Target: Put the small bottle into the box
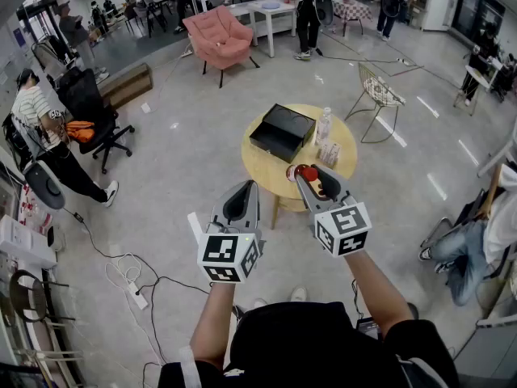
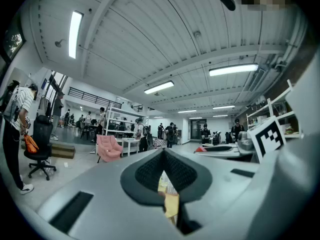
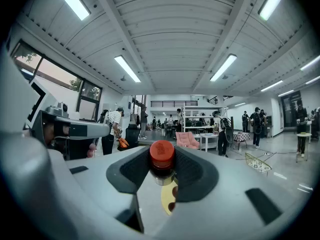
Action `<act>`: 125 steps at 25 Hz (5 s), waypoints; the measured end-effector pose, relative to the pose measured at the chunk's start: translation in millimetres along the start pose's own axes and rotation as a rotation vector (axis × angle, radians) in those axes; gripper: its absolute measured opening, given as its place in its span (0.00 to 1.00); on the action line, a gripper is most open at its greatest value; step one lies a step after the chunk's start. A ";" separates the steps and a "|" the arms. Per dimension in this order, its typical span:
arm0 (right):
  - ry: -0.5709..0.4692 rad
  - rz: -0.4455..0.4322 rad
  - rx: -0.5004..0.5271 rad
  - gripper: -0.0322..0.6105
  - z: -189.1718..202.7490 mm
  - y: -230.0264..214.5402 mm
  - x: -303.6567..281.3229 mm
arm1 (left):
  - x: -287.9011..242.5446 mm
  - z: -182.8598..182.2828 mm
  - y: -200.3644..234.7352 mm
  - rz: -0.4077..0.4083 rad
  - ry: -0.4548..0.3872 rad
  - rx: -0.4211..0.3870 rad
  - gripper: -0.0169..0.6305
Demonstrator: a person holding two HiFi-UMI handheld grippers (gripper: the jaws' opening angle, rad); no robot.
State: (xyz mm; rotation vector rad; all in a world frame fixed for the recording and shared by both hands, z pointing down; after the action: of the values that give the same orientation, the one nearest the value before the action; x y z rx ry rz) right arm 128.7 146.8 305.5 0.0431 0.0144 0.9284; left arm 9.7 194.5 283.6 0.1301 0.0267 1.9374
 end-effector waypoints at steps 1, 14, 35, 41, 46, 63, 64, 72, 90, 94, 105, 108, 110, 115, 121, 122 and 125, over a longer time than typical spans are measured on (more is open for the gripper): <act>0.000 -0.001 -0.001 0.26 0.7 -0.8 0.5 | -0.4 0.8 -1.0 -0.001 0.000 0.002 0.04; -0.013 -0.030 -0.036 0.26 5.5 -21.8 7.4 | -18.1 9.5 -21.5 -0.009 0.003 -0.002 0.04; -0.001 -0.066 -0.065 0.26 23.8 -52.1 -22.3 | -60.6 28.1 -18.4 -0.036 0.030 0.002 0.04; 0.004 -0.061 -0.063 0.26 24.6 -59.6 -58.8 | -87.2 28.1 10.5 -0.033 0.032 0.006 0.04; 0.005 -0.064 -0.061 0.26 25.1 -65.8 -98.5 | -116.7 28.9 39.8 -0.029 0.036 0.008 0.04; 0.044 -0.036 -0.066 0.26 27.8 -77.3 -239.0 | -205.5 29.6 153.1 0.007 0.071 0.045 0.04; 0.047 -0.032 -0.066 0.26 29.1 -77.0 -247.1 | -209.7 31.0 160.6 0.010 0.075 0.047 0.04; 0.074 0.009 -0.066 0.26 37.2 -70.1 -307.0 | -237.4 39.5 221.5 0.041 0.094 0.079 0.04; 0.149 0.084 -0.071 0.26 69.3 -70.8 -357.4 | -271.9 77.9 271.7 0.116 0.166 0.151 0.04; 0.171 0.095 -0.083 0.26 81.1 -86.0 -358.4 | -284.9 91.6 264.0 0.130 0.196 0.158 0.04; 0.265 0.075 -0.128 0.26 133.1 -133.8 -388.2 | -340.1 141.6 261.2 0.123 0.289 0.193 0.04; 0.297 0.062 -0.118 0.26 150.8 -143.0 -400.9 | -356.0 157.2 264.5 0.116 0.313 0.202 0.04; 0.325 0.052 -0.108 0.26 164.3 -148.7 -407.8 | -365.6 167.6 266.5 0.110 0.332 0.208 0.04; 0.385 0.023 -0.098 0.26 200.9 -162.4 -422.3 | -386.7 195.0 268.5 0.088 0.376 0.233 0.04; 0.471 -0.012 -0.097 0.26 253.1 -169.4 -436.9 | -395.9 226.9 275.8 0.057 0.434 0.249 0.04; 0.481 -0.016 -0.096 0.26 261.4 -170.7 -439.9 | -397.4 231.6 277.9 0.051 0.440 0.251 0.04; 0.514 -0.039 -0.088 0.26 282.9 -168.1 -447.3 | -398.1 243.4 284.1 0.033 0.461 0.260 0.04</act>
State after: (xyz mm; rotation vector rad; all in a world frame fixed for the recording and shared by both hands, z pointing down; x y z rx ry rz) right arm 3.9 -320.7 578.1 -0.2775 0.4485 0.8796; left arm -86.9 -289.8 517.4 -0.1469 0.5859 1.9526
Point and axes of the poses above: the fingertips, and each gripper's own axes: x backward along the fingers, y to its left, z out of its underside, the point moved 1 cm from there along x, backward along the fingers, and after that the axes turned 5 degrees about -y, right-handed, at the moved point
